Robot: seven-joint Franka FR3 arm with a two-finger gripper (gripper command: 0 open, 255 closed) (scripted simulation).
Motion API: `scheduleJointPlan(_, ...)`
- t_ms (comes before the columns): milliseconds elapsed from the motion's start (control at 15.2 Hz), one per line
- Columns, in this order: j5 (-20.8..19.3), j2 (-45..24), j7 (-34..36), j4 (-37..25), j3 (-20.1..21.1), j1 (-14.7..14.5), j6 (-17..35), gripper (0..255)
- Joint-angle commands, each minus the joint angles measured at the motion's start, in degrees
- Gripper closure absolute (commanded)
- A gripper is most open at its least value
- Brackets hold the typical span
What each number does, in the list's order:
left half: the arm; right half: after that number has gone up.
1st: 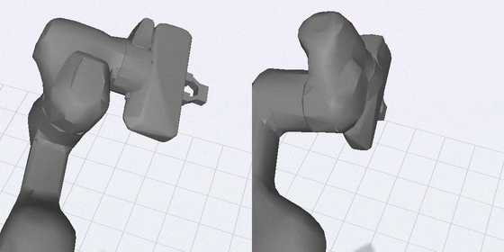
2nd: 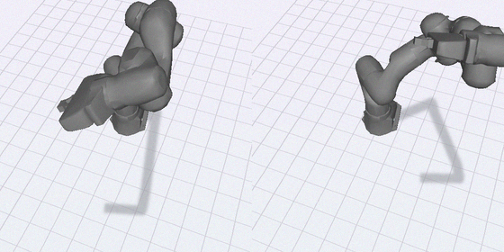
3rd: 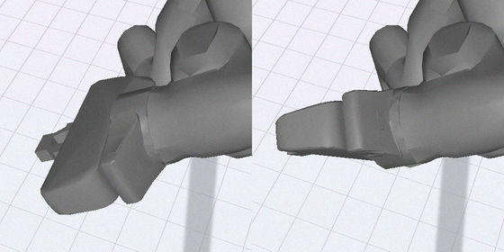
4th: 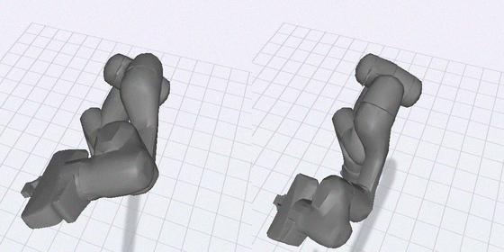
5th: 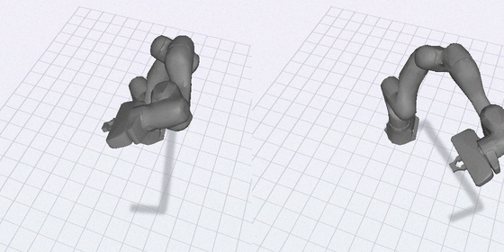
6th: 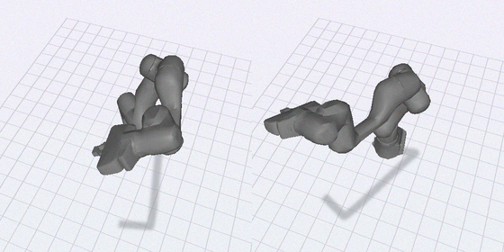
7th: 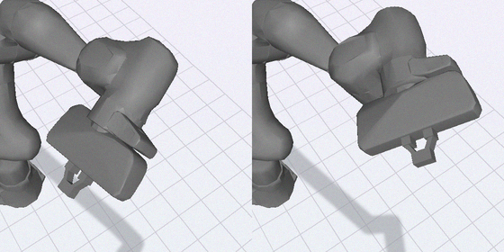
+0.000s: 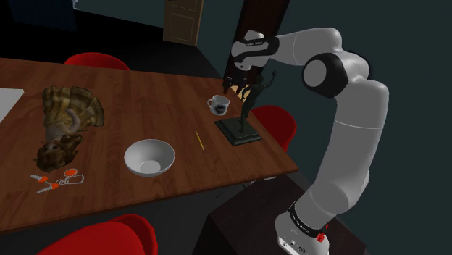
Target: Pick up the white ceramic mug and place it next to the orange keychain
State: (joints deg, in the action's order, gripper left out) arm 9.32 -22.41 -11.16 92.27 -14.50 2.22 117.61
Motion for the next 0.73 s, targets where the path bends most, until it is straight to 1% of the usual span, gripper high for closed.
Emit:
scheduleJointPlan(0, 1.2, -4.8, -0.8, -4.0, 0.4, 1.1, -0.6, 0)
scheduleJointPlan(66, 1.3, -5.0, -0.8, -4.3, 0.4, 1.2, -0.7, 0)
scheduleJointPlan(528, 2.1, -7.4, -1.3, -2.1, 0.9, 1.2, 3.9, 0)
scheduleJointPlan(660, 2.1, -7.4, -1.3, -2.1, 0.9, 1.2, 3.9, 0)
